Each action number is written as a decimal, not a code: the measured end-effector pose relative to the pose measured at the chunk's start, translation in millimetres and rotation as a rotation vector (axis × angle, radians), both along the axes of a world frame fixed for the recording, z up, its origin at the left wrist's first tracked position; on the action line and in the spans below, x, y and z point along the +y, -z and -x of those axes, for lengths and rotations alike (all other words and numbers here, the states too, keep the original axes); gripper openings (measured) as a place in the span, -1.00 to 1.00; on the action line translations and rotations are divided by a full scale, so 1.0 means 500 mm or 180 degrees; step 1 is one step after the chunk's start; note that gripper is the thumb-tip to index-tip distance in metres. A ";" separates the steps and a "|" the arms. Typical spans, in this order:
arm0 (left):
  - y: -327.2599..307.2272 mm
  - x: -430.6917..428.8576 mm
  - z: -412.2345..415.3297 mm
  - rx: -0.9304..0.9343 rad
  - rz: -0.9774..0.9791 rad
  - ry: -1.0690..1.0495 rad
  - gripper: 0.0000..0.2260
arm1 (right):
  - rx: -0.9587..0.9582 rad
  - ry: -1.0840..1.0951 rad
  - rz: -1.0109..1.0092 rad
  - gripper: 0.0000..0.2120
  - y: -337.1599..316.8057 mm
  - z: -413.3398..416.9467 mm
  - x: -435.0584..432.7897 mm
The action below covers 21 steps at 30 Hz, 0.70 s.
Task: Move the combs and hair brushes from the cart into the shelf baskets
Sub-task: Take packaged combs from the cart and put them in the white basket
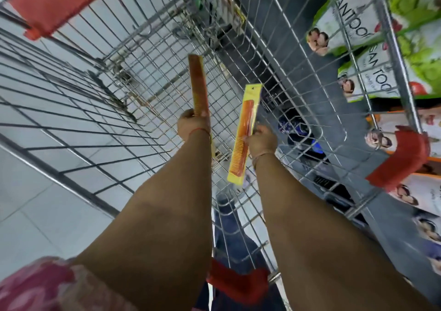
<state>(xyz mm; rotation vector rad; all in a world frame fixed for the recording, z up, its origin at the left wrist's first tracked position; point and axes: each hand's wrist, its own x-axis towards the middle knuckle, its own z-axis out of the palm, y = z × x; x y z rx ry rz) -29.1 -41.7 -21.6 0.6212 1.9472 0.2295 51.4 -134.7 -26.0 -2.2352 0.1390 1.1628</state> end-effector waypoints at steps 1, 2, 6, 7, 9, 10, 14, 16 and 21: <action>-0.014 -0.003 -0.005 -0.0082 -0.0063 -0.0021 -0.71 | 0.0066 0.0049 -0.0098 -0.66 -0.007 -0.006 -0.003; -0.025 -0.002 -0.013 -0.0200 -0.0154 0.0039 -0.73 | 0.0086 0.0162 -0.0252 -0.65 -0.015 -0.011 -0.002; -0.102 -0.004 -0.039 -0.0453 -0.0611 0.0137 -0.90 | 0.0532 0.0620 -0.1123 -0.74 -0.077 -0.032 0.001; -0.126 -0.003 -0.048 -0.0444 -0.0761 0.0145 -0.96 | 0.0656 0.0638 -0.1338 -0.69 -0.099 -0.039 0.001; -0.188 -0.005 -0.063 -0.0380 -0.0998 0.0237 -0.86 | 0.0718 0.0567 -0.1647 -0.67 -0.152 -0.056 -0.001; -0.224 -0.007 -0.072 -0.0387 -0.1176 0.0247 -0.86 | 0.0734 0.0522 -0.1814 -0.69 -0.185 -0.065 -0.001; -0.365 -0.024 -0.122 -0.0749 -0.1923 0.0278 -0.83 | 0.0525 0.0614 -0.2517 -0.79 -0.338 -0.103 -0.008; -0.442 -0.041 -0.158 -0.0961 -0.2245 0.0364 -0.78 | 0.0272 0.0704 -0.2873 -0.79 -0.417 -0.132 -0.020; -0.639 -0.114 -0.261 -0.1826 -0.2675 0.0540 -0.85 | -0.0561 0.0983 -0.3546 -0.75 -0.612 -0.226 -0.096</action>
